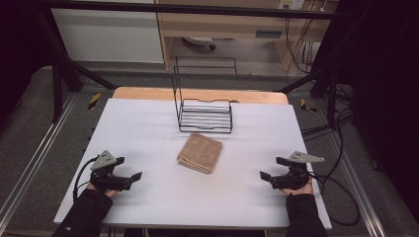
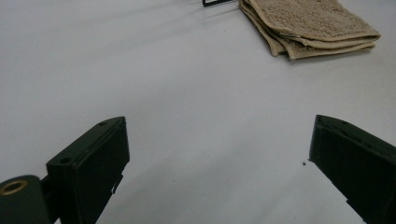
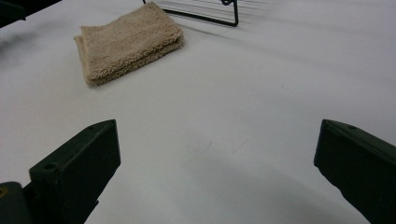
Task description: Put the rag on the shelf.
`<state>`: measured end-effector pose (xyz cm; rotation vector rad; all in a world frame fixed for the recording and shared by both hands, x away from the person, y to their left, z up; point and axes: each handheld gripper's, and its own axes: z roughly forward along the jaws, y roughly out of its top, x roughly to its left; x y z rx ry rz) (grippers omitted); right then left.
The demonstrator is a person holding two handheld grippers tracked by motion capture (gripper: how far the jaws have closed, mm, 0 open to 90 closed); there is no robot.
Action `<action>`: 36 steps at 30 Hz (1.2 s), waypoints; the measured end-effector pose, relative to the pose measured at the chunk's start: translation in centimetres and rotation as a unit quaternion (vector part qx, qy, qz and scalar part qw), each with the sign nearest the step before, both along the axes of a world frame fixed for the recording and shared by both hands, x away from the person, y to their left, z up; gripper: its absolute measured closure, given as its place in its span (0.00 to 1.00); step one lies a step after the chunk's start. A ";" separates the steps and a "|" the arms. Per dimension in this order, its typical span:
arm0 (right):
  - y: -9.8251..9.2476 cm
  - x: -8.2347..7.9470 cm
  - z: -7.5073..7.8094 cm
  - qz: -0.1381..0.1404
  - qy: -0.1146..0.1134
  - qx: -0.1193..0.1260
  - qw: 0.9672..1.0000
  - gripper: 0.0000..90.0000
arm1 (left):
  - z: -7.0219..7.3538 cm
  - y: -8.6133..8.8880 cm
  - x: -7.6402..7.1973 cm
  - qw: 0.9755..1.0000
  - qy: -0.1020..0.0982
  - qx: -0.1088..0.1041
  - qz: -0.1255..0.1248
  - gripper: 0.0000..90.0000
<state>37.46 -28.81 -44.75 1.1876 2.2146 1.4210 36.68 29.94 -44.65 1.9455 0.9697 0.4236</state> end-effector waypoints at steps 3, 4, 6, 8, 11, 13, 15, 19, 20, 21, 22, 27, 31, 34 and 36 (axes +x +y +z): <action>0.1 0.1 -0.1 0.001 0.003 -0.002 1.000 0.01 | 0.0 0.2 -0.1 1.000 0.001 0.000 0.001 0.05; 0.2 0.1 -0.1 0.002 0.003 -0.003 1.000 0.01 | -0.1 0.2 -0.1 1.000 0.001 0.000 0.002 0.05; 0.3 0.1 -0.1 0.002 0.004 -0.005 1.000 0.01 | -0.1 0.2 -0.1 1.000 0.001 0.000 0.001 0.05; 0.4 0.1 -0.1 0.002 0.003 -0.007 1.000 0.01 | -0.1 0.2 0.0 1.000 0.001 0.002 0.000 0.05; 0.5 0.0 0.1 0.001 0.001 -0.009 1.000 0.01 | -0.1 0.1 0.1 1.000 -0.001 0.000 0.000 0.05; 0.7 0.0 0.2 0.003 -0.001 -0.008 1.000 0.01 | 0.0 0.2 0.1 1.000 -0.003 -0.001 -0.001 0.05; 0.9 0.0 0.3 0.005 -0.004 -0.009 1.000 0.01 | 0.0 0.2 0.1 1.000 -0.003 -0.002 0.000 0.06; 1.6 0.1 0.7 0.005 -0.007 -0.011 1.000 0.01 | 0.0 0.1 0.1 1.000 -0.003 -0.001 -0.001 0.06; 1.6 0.1 0.7 0.005 -0.007 -0.011 1.000 0.01 | 0.0 0.1 0.1 1.000 -0.003 -0.001 -0.001 0.06; 2.1 0.1 0.8 0.007 -0.009 -0.010 1.000 0.02 | 0.0 0.1 0.1 1.000 -0.003 -0.001 -0.001 0.06; 2.4 0.1 0.9 0.009 -0.008 -0.008 1.000 0.02 | 0.0 0.2 0.1 1.000 -0.003 -0.002 0.000 0.06; 4.4 0.3 1.1 0.024 -0.002 -0.018 1.000 0.03 | 0.0 0.1 0.1 1.000 -0.002 -0.001 0.000 0.06; 5.6 0.4 1.1 0.034 0.000 -0.026 0.999 0.03 | 0.0 0.1 0.1 1.000 -0.002 0.000 0.000 0.06; 7.3 0.6 1.1 0.046 0.001 -0.038 0.998 0.05 | 0.0 0.1 0.1 1.000 -0.002 -0.001 0.001 0.06; 7.7 0.6 1.1 0.049 0.000 -0.038 0.998 0.05 | 0.0 0.1 0.1 1.000 -0.002 -0.001 0.001 0.06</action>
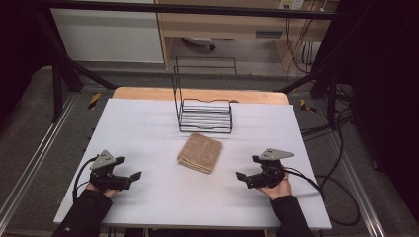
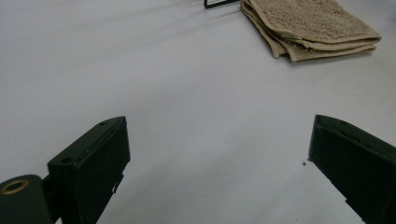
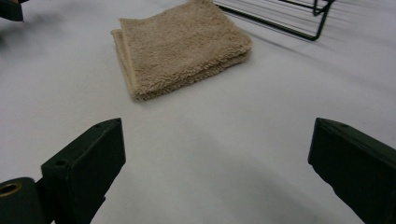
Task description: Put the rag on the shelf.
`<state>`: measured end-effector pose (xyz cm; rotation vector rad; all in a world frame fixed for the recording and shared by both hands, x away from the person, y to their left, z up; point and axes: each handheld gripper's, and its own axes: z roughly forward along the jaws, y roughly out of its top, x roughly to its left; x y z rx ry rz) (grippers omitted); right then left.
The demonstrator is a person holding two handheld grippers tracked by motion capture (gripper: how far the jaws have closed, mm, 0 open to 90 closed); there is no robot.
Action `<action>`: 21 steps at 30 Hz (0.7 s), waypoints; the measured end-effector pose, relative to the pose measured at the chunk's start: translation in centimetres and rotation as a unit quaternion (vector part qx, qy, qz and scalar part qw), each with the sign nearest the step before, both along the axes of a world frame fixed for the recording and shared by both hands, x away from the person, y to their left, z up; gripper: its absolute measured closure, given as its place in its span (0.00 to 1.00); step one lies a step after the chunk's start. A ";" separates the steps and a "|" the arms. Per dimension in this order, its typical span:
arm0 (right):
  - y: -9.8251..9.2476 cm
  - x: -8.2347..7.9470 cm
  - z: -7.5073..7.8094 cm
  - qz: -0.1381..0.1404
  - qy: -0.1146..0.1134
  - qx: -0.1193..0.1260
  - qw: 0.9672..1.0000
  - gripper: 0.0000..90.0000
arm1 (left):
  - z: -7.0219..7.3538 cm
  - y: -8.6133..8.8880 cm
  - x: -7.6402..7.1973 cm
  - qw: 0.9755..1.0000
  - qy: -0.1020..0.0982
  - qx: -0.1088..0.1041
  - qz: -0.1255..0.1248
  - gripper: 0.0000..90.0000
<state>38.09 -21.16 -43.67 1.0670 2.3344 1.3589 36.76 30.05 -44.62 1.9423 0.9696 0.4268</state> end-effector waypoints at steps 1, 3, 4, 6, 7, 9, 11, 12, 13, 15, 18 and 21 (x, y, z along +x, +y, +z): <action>0.4 0.0 0.0 0.003 0.001 -0.002 1.000 0.05 | 0.0 0.0 0.0 1.000 0.000 0.001 0.000 0.06; 1.6 0.1 0.0 0.011 0.000 -0.008 1.000 0.07 | 0.0 0.0 0.0 1.000 0.001 0.002 0.000 0.06; 2.0 0.1 0.0 0.012 -0.002 -0.011 1.000 0.07 | 0.0 0.0 0.0 1.000 0.001 0.002 0.000 0.06; 2.4 0.2 0.1 0.014 -0.003 -0.009 1.000 0.08 | 0.0 0.0 0.0 1.000 0.000 0.002 0.001 0.06; 3.2 0.4 0.1 0.017 -0.003 -0.011 1.000 0.10 | 0.0 0.0 0.0 1.000 0.001 0.001 0.002 0.06; 4.0 0.5 0.2 0.020 -0.007 -0.011 1.000 0.12 | 0.0 0.0 0.0 1.000 0.001 0.001 0.003 0.06; 4.9 0.7 0.3 0.022 -0.008 -0.017 1.000 0.13 | 0.0 0.0 0.0 1.000 0.002 0.002 0.003 0.06; 5.3 0.8 0.3 0.025 -0.010 -0.021 0.999 0.14 | 0.0 0.0 0.0 1.000 0.003 0.002 0.002 0.06; 5.6 0.8 0.3 0.026 -0.011 -0.021 0.999 0.14 | 0.0 0.0 0.0 1.000 0.003 0.002 0.002 0.06; 6.1 0.9 0.4 0.028 -0.011 -0.025 0.999 0.16 | -0.1 0.0 0.1 1.000 0.004 0.002 0.002 0.06; 7.8 1.2 0.5 0.045 -0.015 -0.039 0.998 0.22 | -0.1 0.0 0.1 1.000 0.004 0.002 0.003 0.06; 8.6 1.4 0.4 0.048 -0.018 -0.052 0.997 0.25 | -0.1 0.0 0.1 1.000 0.004 0.001 0.003 0.06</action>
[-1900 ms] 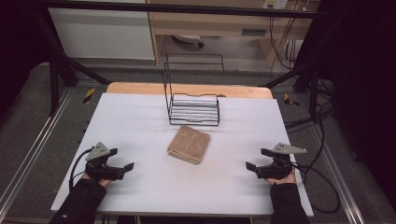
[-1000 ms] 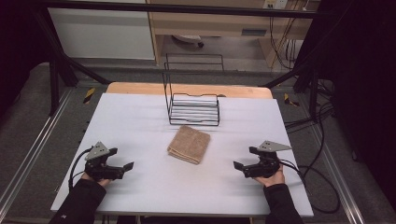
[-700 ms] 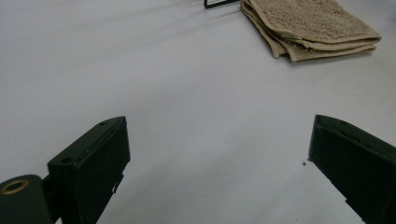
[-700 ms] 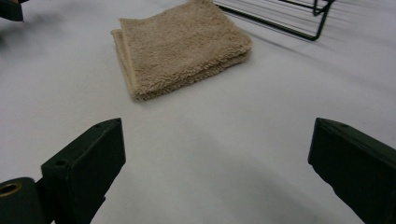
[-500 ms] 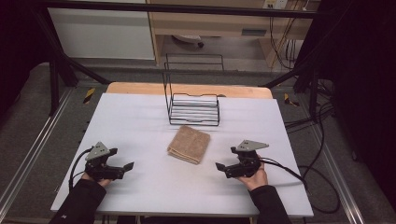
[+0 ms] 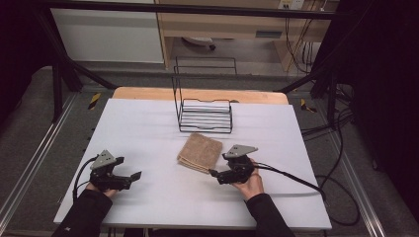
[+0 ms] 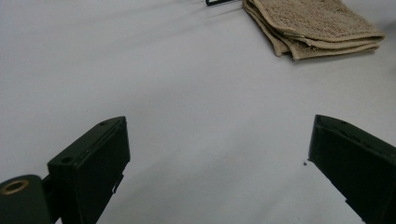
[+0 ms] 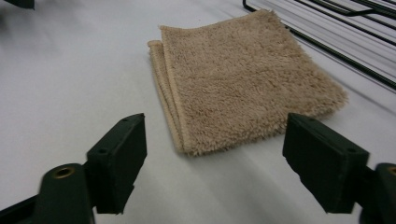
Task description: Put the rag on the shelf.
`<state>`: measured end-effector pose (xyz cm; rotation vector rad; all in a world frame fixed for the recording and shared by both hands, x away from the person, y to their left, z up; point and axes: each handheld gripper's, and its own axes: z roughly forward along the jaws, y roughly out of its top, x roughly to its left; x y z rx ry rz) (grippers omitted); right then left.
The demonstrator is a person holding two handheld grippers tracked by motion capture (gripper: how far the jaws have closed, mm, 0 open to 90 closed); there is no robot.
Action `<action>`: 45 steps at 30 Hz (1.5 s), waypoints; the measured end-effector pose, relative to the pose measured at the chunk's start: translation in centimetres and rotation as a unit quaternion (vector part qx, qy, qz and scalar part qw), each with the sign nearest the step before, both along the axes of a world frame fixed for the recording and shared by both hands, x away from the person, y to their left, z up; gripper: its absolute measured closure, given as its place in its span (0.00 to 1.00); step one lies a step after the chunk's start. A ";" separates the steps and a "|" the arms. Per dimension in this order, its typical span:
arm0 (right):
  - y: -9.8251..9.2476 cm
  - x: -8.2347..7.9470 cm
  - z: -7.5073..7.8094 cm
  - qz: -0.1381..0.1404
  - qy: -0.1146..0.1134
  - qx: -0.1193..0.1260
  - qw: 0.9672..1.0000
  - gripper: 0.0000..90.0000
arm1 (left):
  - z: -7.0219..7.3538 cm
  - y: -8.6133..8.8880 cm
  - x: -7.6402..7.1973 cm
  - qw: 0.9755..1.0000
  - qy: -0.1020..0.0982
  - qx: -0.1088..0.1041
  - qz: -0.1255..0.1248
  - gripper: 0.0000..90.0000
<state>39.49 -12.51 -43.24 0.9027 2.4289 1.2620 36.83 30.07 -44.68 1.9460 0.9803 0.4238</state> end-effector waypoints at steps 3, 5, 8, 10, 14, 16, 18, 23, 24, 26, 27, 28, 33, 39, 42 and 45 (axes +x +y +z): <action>1.4 0.3 -0.2 0.013 -0.005 -0.013 1.000 0.37 | 0.0 0.0 0.0 1.000 0.000 0.003 -0.001 0.06; 1.9 0.5 -0.4 0.019 -0.002 -0.015 1.000 0.42 | 0.0 0.0 0.0 1.000 0.000 0.003 -0.001 0.06; 2.5 0.7 -0.6 0.022 -0.004 -0.030 0.999 0.47 | 0.0 0.0 0.0 1.000 0.000 0.001 -0.001 0.06; 2.9 0.8 -0.7 0.028 -0.005 -0.039 0.999 0.53 | 0.0 0.0 0.0 1.000 0.000 0.001 -0.001 0.06; 3.5 1.2 -1.2 0.036 0.003 -0.051 0.998 0.63 | 0.0 0.0 0.0 1.000 0.000 0.002 -0.002 0.06; 3.7 1.2 -1.5 0.039 0.003 -0.059 0.997 0.65 | 0.0 0.0 0.0 1.000 0.000 0.001 -0.002 0.06; 3.7 1.3 -1.6 0.040 0.003 -0.063 0.997 0.66 | 0.0 0.0 0.0 1.000 0.001 0.002 -0.002 0.06; 3.8 1.4 -1.8 0.048 0.000 -0.074 0.996 0.67 | 0.0 -0.1 0.0 1.000 0.001 0.002 -0.003 0.06; 3.9 1.3 -1.8 0.050 -0.004 -0.080 0.996 0.68 | 0.0 -0.1 0.0 1.000 0.001 0.002 -0.003 0.06; 4.1 1.3 -1.8 0.057 -0.016 -0.099 0.993 0.71 | 0.0 -0.1 0.0 1.000 0.002 0.002 -0.003 0.06; 4.3 1.3 -1.7 0.060 -0.019 -0.105 0.993 0.72 | 0.0 -0.1 0.0 1.000 0.002 0.002 -0.004 0.06; 4.3 1.3 -1.7 0.061 -0.020 -0.109 0.992 0.73 | 0.0 -0.1 0.0 1.000 0.002 0.002 -0.004 0.06; 4.2 1.6 -1.7 0.060 -0.028 -0.117 0.991 0.86 | 0.0 -0.1 0.0 1.000 0.002 0.002 -0.004 0.06; 4.2 1.7 -1.5 0.060 -0.026 -0.114 0.991 0.90 | 0.0 -0.1 0.0 1.000 0.002 0.002 -0.004 0.06; 4.1 1.6 -1.2 0.056 -0.024 -0.104 0.993 0.91 | 0.0 -0.1 0.0 1.000 0.002 0.002 -0.004 0.06; 4.1 1.3 -0.6 0.056 -0.016 -0.091 0.994 0.91 | 0.0 -0.1 0.0 1.000 0.003 0.002 -0.004 0.06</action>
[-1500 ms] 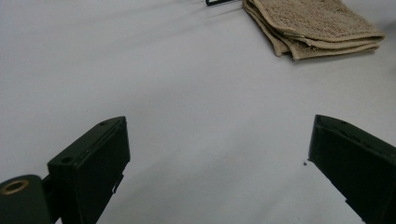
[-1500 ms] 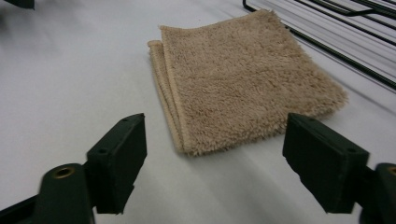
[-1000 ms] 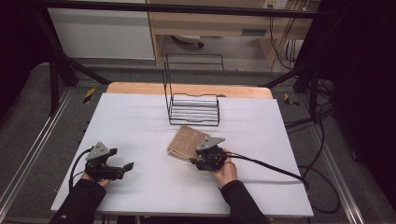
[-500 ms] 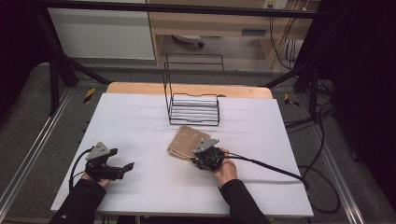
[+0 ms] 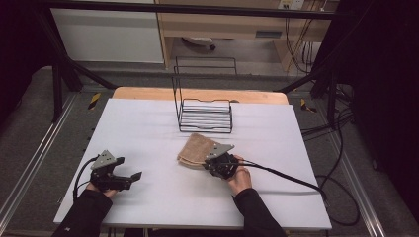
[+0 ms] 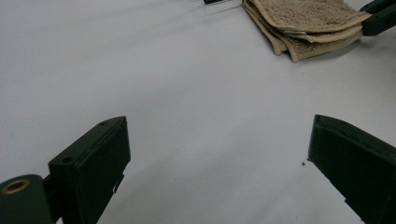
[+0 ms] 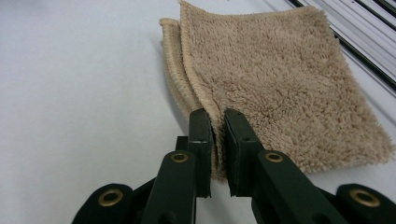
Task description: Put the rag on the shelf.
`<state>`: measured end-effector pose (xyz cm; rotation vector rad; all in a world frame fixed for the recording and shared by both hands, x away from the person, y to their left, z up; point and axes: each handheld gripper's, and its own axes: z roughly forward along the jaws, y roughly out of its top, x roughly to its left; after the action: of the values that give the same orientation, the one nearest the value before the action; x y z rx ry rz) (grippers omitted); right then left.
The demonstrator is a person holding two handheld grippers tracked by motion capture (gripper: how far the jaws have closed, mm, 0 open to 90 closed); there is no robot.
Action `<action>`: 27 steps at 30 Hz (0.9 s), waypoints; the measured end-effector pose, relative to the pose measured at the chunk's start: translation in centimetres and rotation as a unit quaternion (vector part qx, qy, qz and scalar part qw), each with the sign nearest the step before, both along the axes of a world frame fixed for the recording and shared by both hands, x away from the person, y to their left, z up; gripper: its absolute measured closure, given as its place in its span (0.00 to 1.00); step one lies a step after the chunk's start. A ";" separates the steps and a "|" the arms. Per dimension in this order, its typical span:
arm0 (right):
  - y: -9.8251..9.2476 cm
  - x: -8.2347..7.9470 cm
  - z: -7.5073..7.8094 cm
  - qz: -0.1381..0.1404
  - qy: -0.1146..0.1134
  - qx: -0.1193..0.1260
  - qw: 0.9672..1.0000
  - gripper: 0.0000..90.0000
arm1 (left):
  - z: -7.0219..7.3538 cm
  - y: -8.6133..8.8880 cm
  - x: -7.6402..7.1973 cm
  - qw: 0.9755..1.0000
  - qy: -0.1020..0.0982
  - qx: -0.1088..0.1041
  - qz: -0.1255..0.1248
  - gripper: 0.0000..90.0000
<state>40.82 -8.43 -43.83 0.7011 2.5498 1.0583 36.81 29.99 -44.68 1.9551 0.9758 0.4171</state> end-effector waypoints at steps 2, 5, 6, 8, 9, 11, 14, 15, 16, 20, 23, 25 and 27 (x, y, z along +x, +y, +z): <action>0.2 -0.3 0.4 0.006 0.005 -0.001 1.000 0.92 | 0.0 0.0 0.0 1.000 0.000 0.000 0.000 0.06; 0.6 -1.1 0.8 0.015 0.019 0.005 1.000 0.92 | 0.0 0.0 0.0 1.000 -0.001 -0.002 0.002 0.06; 0.7 -1.3 0.9 0.018 0.024 0.011 0.999 0.92 | 0.0 0.0 0.0 1.000 0.000 -0.002 0.002 0.06; 0.7 -1.7 1.0 0.020 0.037 0.023 0.999 0.91 | 0.0 0.0 0.0 1.000 0.000 -0.002 0.002 0.06; 0.7 -2.0 1.0 0.022 0.046 0.030 0.998 0.91 | 0.0 0.0 0.0 1.000 0.000 -0.002 0.002 0.06; 0.7 -2.3 1.0 0.024 0.058 0.036 0.997 0.91 | 0.0 0.0 0.0 1.000 0.000 0.000 0.000 0.06; 0.9 -2.7 0.8 0.026 0.074 0.043 0.996 0.90 | 0.1 0.0 0.0 1.000 0.000 -0.002 0.002 0.06; 1.0 -2.7 0.6 0.025 0.077 0.043 0.996 0.89 | 0.1 -0.1 0.0 1.000 0.000 -0.002 0.002 0.06; 1.0 -2.7 0.6 0.025 0.077 0.043 0.996 0.89 | 0.1 -0.1 0.0 1.000 0.000 -0.002 0.002 0.06; 1.0 -2.5 0.5 0.029 0.086 0.061 0.994 0.76 | 0.1 -0.1 0.0 1.000 0.001 -0.001 0.002 0.06; 0.8 -2.3 1.0 0.021 0.075 0.066 0.995 0.64 | 0.1 -0.1 0.0 1.000 0.001 -0.001 0.002 0.06; -0.1 -1.4 1.8 -0.003 0.041 0.065 0.997 0.51 | 0.1 -0.1 0.0 1.000 0.000 -0.002 0.003 0.06; -1.0 -0.5 1.9 -0.026 0.033 0.066 0.997 0.47 | 0.1 -0.1 0.0 1.000 0.001 -0.001 0.003 0.06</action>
<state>40.32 -9.44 -41.98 0.8442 2.5196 1.2137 36.81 29.86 -44.58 1.9526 0.9830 0.4177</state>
